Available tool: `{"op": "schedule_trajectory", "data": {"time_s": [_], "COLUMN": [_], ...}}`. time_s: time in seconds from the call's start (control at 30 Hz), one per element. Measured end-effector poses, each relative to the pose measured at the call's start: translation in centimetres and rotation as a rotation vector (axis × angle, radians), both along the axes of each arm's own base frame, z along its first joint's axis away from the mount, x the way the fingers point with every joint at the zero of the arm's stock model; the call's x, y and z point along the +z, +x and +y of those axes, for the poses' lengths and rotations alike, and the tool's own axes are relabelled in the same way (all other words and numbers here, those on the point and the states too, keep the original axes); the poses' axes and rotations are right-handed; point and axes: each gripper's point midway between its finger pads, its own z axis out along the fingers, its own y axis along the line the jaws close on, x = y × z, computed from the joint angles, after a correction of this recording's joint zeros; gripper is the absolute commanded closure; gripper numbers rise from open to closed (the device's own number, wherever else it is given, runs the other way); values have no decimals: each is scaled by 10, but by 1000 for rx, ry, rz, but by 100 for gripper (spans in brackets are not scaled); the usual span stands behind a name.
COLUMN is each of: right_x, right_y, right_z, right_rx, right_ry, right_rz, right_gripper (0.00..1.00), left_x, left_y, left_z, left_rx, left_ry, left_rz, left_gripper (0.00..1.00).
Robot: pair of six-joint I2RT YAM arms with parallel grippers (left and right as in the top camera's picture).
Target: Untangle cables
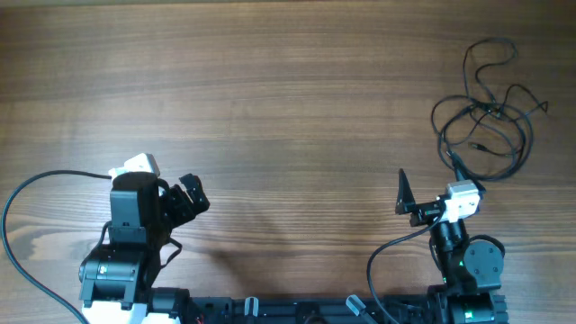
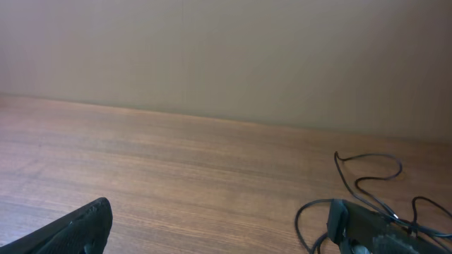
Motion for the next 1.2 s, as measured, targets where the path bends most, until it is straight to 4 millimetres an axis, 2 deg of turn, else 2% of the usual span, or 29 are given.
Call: {"op": "schedule_trajectory", "data": {"time_s": [0.83, 0.97, 1.0, 1.07, 1.2], "right_x": [0, 0, 0, 0, 0], "right_y": [0, 0, 0, 0, 0], "right_z": [1, 1, 1, 1, 1], "right_rx": [4, 5, 6, 7, 7], "right_ry": [-1, -1, -1, -7, -12], "right_rz": [0, -1, -2, -2, -3], "right_gripper": [0, 0, 0, 0, 0], "left_x": [2, 2, 4, -1, 20], "left_y": [-2, -1, 6, 8, 21], "left_z": [0, 0, -2, -6, -9], "left_rx": [-3, -6, -14, -29, -44], "left_ry": [2, -7, -18, -37, -59], "left_rz": [-8, -141, -234, -357, -644], "left_gripper": [0, 0, 0, 0, 0]}}
